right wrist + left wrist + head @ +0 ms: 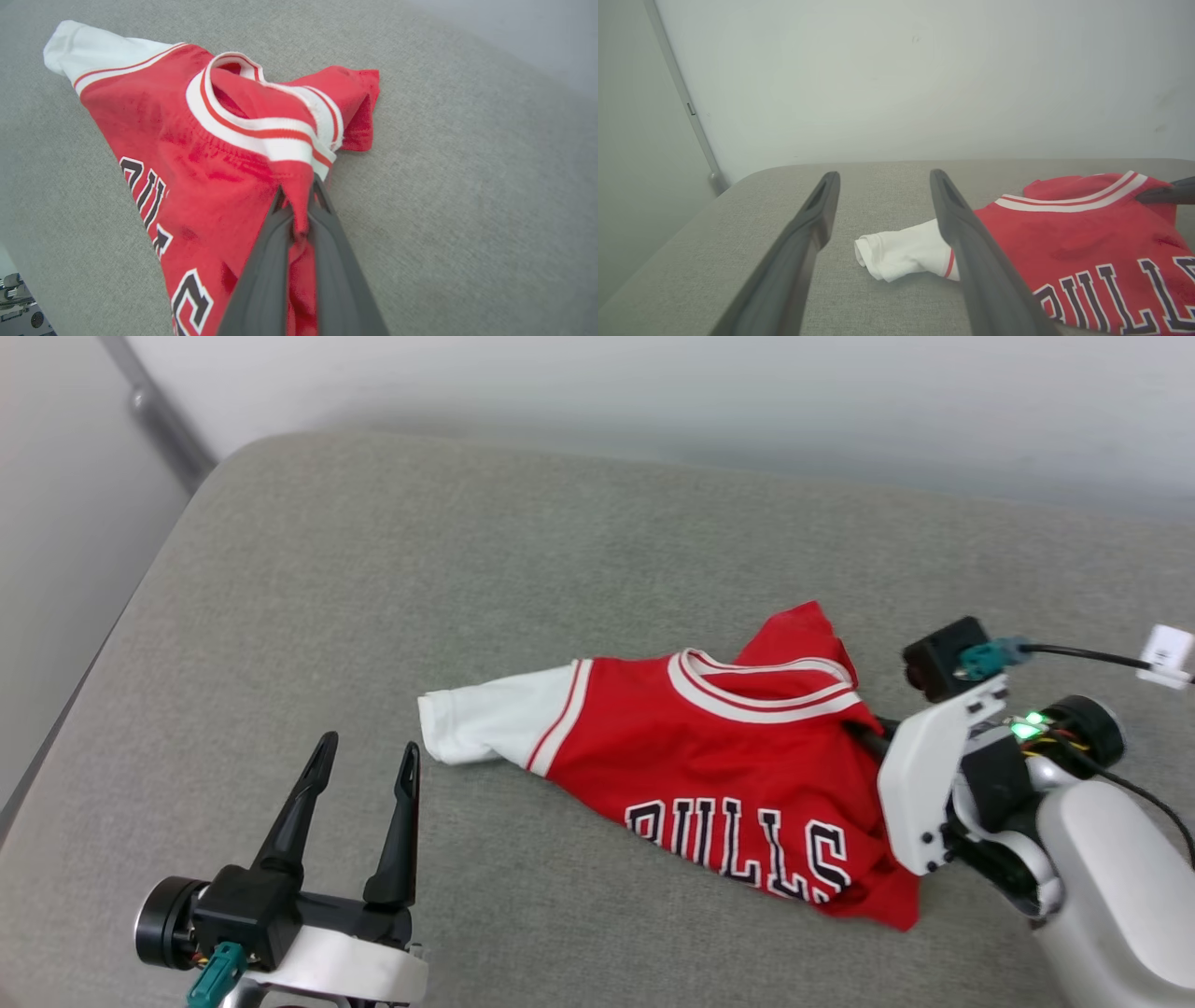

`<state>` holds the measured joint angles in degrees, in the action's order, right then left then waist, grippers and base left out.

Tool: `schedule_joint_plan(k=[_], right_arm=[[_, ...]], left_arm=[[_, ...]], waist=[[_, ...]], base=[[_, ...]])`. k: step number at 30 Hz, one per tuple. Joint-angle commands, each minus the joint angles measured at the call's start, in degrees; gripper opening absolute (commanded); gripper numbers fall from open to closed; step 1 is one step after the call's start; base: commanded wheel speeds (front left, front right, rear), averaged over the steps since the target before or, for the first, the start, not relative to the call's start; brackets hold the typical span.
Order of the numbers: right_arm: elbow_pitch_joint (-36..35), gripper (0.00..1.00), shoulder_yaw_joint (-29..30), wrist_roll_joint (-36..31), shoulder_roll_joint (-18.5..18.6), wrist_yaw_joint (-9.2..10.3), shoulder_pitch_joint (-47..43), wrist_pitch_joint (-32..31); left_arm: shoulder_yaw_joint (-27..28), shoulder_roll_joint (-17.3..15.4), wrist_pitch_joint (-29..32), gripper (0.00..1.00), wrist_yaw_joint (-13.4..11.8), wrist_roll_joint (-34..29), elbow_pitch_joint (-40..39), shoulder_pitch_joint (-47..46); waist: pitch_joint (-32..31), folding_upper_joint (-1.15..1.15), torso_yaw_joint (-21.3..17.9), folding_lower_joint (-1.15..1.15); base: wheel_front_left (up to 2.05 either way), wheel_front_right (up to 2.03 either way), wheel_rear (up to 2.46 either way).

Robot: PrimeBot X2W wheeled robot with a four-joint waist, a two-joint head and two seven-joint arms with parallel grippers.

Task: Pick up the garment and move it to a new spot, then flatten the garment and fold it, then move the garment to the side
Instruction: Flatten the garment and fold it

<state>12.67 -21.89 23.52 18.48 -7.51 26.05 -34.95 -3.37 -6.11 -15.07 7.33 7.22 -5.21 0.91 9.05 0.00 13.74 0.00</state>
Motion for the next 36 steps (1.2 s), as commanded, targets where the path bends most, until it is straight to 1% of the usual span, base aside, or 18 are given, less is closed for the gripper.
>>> schedule_joint_plan(k=[1, 6, 7, 9, 10, 12, 15, 17, 19, 22, 24, 28, 31, 35, 36], right_arm=[[-1.78, 0.00, 1.46, -0.26, 0.93, 0.03, -1.18, 1.12], [-8.37, 0.00, 6.91, -1.97, 2.97, 0.03, -4.71, 1.78], [-8.37, 0.00, 6.91, -1.97, 2.97, 0.03, -4.71, 1.78], [-10.94, 0.00, 9.57, -3.78, 4.37, 0.04, -6.16, 1.12], [-13.40, 0.00, 12.15, -5.09, 5.12, 0.03, -7.71, 0.44], [-14.63, 0.00, 13.27, -6.07, 5.73, 0.03, -8.16, 0.38], [-17.20, 0.00, 15.68, -9.96, 8.16, 0.04, -9.73, 1.22], [-17.93, 0.00, 15.72, -13.04, 9.72, 0.03, -10.71, 2.61], [-17.75, 0.00, 15.49, -14.67, 9.81, 0.04, -12.27, 4.09], [-17.33, 0.00, 12.18, -15.33, 9.57, 0.03, -15.30, 5.77], [-16.64, 0.00, 9.52, -14.29, 9.18, 0.04, -17.46, 6.23], [-15.23, 0.00, 1.65, -12.47, 10.17, 0.04, -21.00, 6.46], [-14.50, 0.00, -4.58, -10.63, 11.17, 0.04, -21.98, 6.96], [-12.76, 0.00, -9.95, -8.24, 11.52, 0.04, -21.83, 7.76], [-12.41, 0.48, -10.74, -7.77, 11.52, 0.04, -21.51, 8.15]], left_arm=[[0.25, 0.27, -0.15, 1.00, 0.09, -0.01, -0.03, 0.61], [1.10, 0.28, -0.15, 1.00, 0.10, -0.25, -0.41, 1.97], [1.10, 0.28, -0.15, 1.00, 0.10, -0.25, -0.41, 1.97], [1.32, 0.31, -0.15, 1.00, 0.11, -0.24, -0.57, 2.36], [1.47, 0.30, -0.15, 1.00, 0.12, -0.22, -0.80, 2.45], [1.47, 0.29, -0.15, 1.00, 0.12, -0.18, -0.90, 2.51], [1.29, 0.33, -0.15, 1.00, 0.12, 0.13, -1.04, 2.27], [1.09, 0.39, -0.15, 1.00, 0.12, 0.25, -1.02, 1.74], [0.87, 0.50, -0.15, 1.00, 0.12, 0.38, -0.89, 1.39], [0.72, 0.66, -0.15, 1.00, 0.12, 0.47, -0.61, 1.40], [0.76, 0.71, -0.15, 1.00, 0.13, 0.48, -0.49, 1.58], [0.94, 0.58, -0.15, 1.00, 0.13, 0.50, -0.13, 2.01], [0.96, 0.42, -0.15, 1.00, 0.13, 0.53, 0.32, 2.01], [0.78, 0.39, -0.15, 1.00, 0.13, 0.40, 0.87, 2.11], [0.66, 0.43, -0.15, 1.00, 0.13, 0.40, 0.97, 2.17]], waist=[[-1.37, 0.00, -1.66, 0.00], [-3.00, 0.00, -4.63, 0.00], [-3.00, 0.00, -4.63, 0.00], [-3.24, 0.00, -5.71, 0.00], [-3.34, 0.00, -6.57, 0.00], [-3.31, 0.00, -6.93, 0.00], [-2.87, 0.00, -7.65, 0.00], [-2.48, 0.00, -7.79, 0.00], [-2.26, 0.00, -7.84, 0.00], [-2.13, 0.00, -7.84, 0.00], [-2.15, 0.00, -7.98, 0.00], [-2.46, 0.00, -8.41, 0.00], [-2.82, 0.00, -8.84, 0.00], [-3.44, 0.00, -9.39, 0.00], [-3.58, 0.00, -9.51, 0.00]], base=[[0.00, 0.00, 0.00], [0.00, 0.00, 0.00], [0.00, 0.00, 0.00], [0.00, 0.00, 0.00], [0.00, 0.00, 0.00], [0.00, 0.00, 0.00], [0.00, 0.00, 0.00], [0.00, 0.00, 0.00], [0.00, 0.00, 0.00], [0.00, 0.00, 0.00], [0.00, 0.00, 0.00], [0.00, 0.00, 0.00], [0.00, 0.00, 0.00], [0.00, 0.00, 0.00], [0.00, 0.00, 0.00]])
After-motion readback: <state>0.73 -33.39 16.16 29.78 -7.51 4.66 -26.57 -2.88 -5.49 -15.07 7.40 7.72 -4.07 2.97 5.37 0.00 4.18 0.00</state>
